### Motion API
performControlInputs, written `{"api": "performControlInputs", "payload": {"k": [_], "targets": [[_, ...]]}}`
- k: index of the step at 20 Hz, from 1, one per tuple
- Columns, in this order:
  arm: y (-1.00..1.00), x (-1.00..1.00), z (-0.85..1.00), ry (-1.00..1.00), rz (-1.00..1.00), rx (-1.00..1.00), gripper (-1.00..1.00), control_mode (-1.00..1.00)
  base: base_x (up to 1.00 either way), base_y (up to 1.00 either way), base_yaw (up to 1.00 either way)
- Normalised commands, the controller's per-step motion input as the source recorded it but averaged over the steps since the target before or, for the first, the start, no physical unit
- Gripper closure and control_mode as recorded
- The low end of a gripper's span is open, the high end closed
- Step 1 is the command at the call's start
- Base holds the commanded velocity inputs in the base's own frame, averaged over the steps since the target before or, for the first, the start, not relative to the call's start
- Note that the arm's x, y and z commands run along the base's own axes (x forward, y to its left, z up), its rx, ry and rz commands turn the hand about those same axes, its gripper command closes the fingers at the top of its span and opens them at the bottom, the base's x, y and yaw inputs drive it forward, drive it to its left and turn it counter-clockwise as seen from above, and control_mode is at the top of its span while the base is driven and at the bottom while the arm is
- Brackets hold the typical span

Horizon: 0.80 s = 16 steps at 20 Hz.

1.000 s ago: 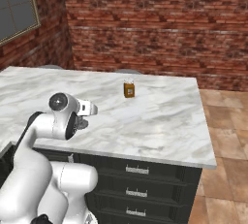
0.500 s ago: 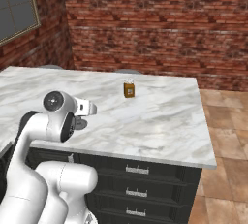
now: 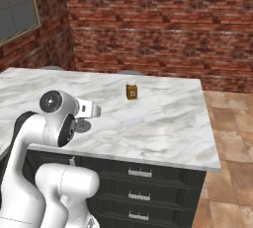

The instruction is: Pick the candle and candle from the dining table and place them in the open cabinet. Close the cabinet after placing the objects.

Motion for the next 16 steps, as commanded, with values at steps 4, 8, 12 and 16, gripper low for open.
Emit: {"api": "performControlInputs", "payload": {"k": [4,8,12,16], "targets": [[-0.13,-0.33,0.36,0.06,-0.04,0.0,1.0,-1.0,0.0,0.0,0.0],[-0.06,-0.25,0.36,0.1,-0.03,0.0,1.0,-1.0,0.0,0.0,0.0],[-0.05,-0.24,0.26,0.11,-0.01,0.0,1.0,-1.0,0.0,0.0,0.0],[-0.01,-0.08,0.16,0.07,0.0,0.0,1.0,-1.0,0.0,0.0,0.0]]}}
